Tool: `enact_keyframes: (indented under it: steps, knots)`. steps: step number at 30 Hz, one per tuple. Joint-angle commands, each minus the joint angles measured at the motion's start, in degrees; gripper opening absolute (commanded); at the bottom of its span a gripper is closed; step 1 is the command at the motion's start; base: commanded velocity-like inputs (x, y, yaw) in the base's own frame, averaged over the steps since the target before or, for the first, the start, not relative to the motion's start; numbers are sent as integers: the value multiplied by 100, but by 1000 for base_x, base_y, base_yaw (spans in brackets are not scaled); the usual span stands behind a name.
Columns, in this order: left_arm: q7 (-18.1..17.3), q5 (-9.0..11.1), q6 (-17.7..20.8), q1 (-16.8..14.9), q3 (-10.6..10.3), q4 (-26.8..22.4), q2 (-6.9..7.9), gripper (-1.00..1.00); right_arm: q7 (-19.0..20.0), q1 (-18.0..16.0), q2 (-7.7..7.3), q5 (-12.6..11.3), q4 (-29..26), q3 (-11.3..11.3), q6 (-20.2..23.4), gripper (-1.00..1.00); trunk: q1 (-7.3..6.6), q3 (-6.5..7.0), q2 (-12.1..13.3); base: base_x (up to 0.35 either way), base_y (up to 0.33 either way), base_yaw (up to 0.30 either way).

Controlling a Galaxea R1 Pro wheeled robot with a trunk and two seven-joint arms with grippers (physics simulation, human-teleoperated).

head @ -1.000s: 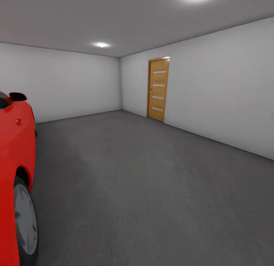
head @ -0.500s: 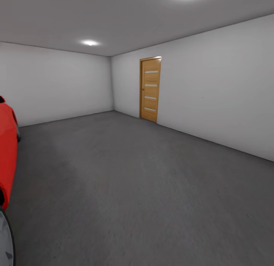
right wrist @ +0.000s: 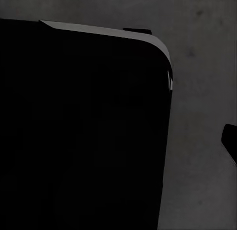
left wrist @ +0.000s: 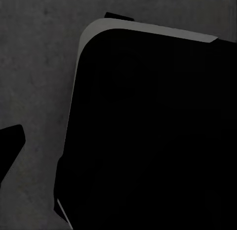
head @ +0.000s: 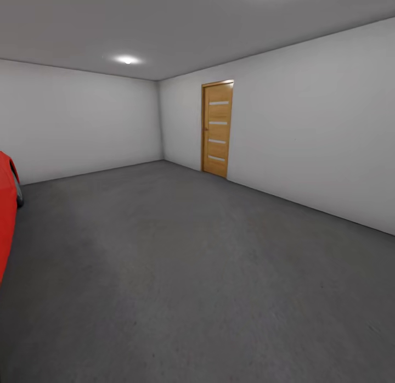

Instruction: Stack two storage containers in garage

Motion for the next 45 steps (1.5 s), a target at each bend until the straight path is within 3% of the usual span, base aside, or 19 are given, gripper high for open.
enact_keyframes:
  steps: [1, 45]
  knots:
    - [0, 31, -12, -1, 0, 0, 0, 100, -1, -2, 5, 32, 5, -4, -24, 100, 3, -4, -2, 322, 0, 0]
    - [48, 8, -76, -1, 1, -4, -16, 100, -1, -2, -25, 3, 5, -5, 0, 100, 3, -4, -2, 322, 0, 25]
